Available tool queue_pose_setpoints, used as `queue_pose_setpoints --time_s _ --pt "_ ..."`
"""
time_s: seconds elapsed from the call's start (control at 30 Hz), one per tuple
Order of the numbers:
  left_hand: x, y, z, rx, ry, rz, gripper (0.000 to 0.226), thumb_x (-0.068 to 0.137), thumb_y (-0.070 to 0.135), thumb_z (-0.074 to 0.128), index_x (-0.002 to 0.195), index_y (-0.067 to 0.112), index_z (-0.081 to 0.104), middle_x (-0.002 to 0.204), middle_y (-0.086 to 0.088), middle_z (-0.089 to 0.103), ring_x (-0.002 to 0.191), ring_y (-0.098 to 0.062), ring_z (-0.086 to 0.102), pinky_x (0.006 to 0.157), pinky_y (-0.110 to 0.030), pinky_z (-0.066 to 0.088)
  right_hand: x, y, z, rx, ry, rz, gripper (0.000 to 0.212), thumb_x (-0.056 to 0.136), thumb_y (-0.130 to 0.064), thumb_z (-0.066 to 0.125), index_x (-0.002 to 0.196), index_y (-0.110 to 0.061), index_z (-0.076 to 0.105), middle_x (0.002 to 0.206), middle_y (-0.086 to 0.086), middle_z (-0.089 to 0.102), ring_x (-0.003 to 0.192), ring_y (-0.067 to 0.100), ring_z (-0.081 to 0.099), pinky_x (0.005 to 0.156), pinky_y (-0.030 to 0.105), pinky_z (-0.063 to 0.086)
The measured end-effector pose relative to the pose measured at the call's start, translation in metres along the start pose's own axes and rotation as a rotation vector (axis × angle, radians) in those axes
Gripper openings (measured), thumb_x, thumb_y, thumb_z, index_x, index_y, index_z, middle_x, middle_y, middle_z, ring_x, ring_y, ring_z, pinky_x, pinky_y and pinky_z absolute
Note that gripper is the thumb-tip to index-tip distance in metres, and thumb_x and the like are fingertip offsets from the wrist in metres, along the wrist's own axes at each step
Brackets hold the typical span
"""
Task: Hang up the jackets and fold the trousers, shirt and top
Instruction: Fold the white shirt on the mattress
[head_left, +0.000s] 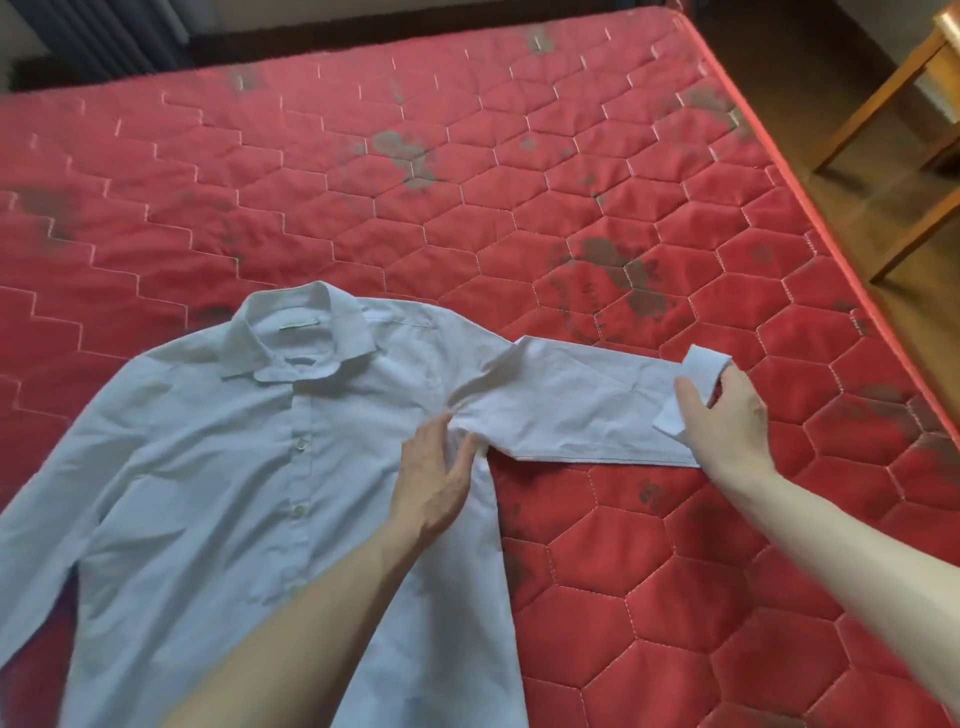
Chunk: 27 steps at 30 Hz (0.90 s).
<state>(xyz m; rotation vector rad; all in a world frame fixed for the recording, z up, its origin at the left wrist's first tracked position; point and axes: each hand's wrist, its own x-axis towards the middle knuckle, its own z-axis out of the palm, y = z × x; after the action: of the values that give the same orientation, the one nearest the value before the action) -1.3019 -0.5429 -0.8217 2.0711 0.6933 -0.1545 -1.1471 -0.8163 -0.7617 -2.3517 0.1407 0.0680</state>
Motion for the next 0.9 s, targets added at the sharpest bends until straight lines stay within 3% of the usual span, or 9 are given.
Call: queue_pose_setpoints --time_s 0.1,0.2,0.3,0.5,0.6,0.7,0.8,0.9 --pt "-0.005 -0.013 -0.021 -0.284 0.034 -0.158 0.039 0.106 0.044 0.052 0.133 0.019 0.063 0.129 -0.005 0.069 0.112 -0.015 0.064 0.095 -0.029 0.051 -0.034 -0.061 0.039 0.012 -0.086 -0.13 0.016 0.097 -0.014 0.064 0.103 0.001 0.063 0.097 0.015 0.064 0.088 0.031 0.059 0.079 0.042 0.044" --pt "-0.013 -0.027 -0.054 -0.48 0.017 -0.29 0.029 0.108 0.038 0.051 0.103 0.017 0.07 0.11 -0.011 0.074 0.099 -0.024 0.069 0.091 -0.039 0.054 -0.075 -0.125 0.088 0.024 -0.167 -0.227 0.015 0.096 -0.014 0.066 0.097 0.0 0.06 0.091 0.015 0.064 0.084 0.031 0.059 0.077 0.041 0.044" --pt "-0.022 -0.047 -0.099 -0.651 -0.077 -0.413 0.034 0.109 0.039 0.049 0.11 0.011 0.07 0.108 -0.013 0.073 0.093 -0.022 0.068 0.083 -0.034 0.054 -0.117 -0.182 0.139 0.037 -0.236 -0.286 0.015 0.096 -0.013 0.063 0.094 0.0 0.056 0.088 0.015 0.061 0.081 0.031 0.055 0.076 0.042 0.043" --pt "-0.019 -0.099 -0.201 -0.852 -0.077 -0.524 0.045 0.111 0.043 0.04 0.124 0.009 0.066 0.112 -0.009 0.075 0.099 -0.023 0.072 0.094 -0.038 0.056 -0.176 -0.267 0.24 0.036 -0.352 -0.357 0.014 0.099 -0.016 0.06 0.094 -0.003 0.059 0.093 0.012 0.062 0.085 0.028 0.055 0.074 0.035 0.038" --pt "-0.008 -0.115 -0.245 -0.977 -0.064 -0.496 0.056 0.108 0.057 0.037 0.126 0.013 0.066 0.117 -0.007 0.073 0.106 -0.021 0.07 0.097 -0.038 0.056 -0.201 -0.293 0.286 0.019 -0.425 -0.399 0.009 0.094 -0.009 0.061 0.1 -0.003 0.062 0.102 0.012 0.063 0.094 0.028 0.058 0.078 0.031 0.04" --pt "0.003 -0.127 -0.276 -0.969 -0.092 -0.4 0.059 0.099 0.068 0.048 0.118 0.018 0.073 0.101 0.0 0.077 0.09 -0.015 0.074 0.085 -0.034 0.06 -0.227 -0.311 0.321 -0.019 -0.538 -0.476 0.016 0.093 -0.007 0.06 0.109 -0.004 0.062 0.111 0.013 0.059 0.098 0.029 0.058 0.085 0.037 0.046" --pt "0.011 -0.141 -0.289 -0.884 -0.099 -0.357 0.048 0.098 0.056 0.061 0.12 0.015 0.073 0.095 -0.001 0.073 0.085 -0.015 0.073 0.078 -0.032 0.059 -0.246 -0.314 0.337 0.012 -0.689 -0.483 0.029 0.092 -0.006 0.063 0.121 -0.003 0.061 0.121 0.013 0.055 0.105 0.029 0.06 0.093 0.037 0.049" --pt "0.015 -0.163 -0.293 -0.796 0.008 -0.4 0.023 0.101 0.03 0.058 0.103 0.012 0.072 0.081 0.001 0.074 0.068 -0.01 0.074 0.06 -0.025 0.058 -0.254 -0.302 0.332 0.028 -0.75 -0.533 0.045 0.096 -0.022 0.069 0.138 -0.009 0.057 0.133 0.008 0.055 0.117 0.017 0.058 0.101 0.028 0.047"
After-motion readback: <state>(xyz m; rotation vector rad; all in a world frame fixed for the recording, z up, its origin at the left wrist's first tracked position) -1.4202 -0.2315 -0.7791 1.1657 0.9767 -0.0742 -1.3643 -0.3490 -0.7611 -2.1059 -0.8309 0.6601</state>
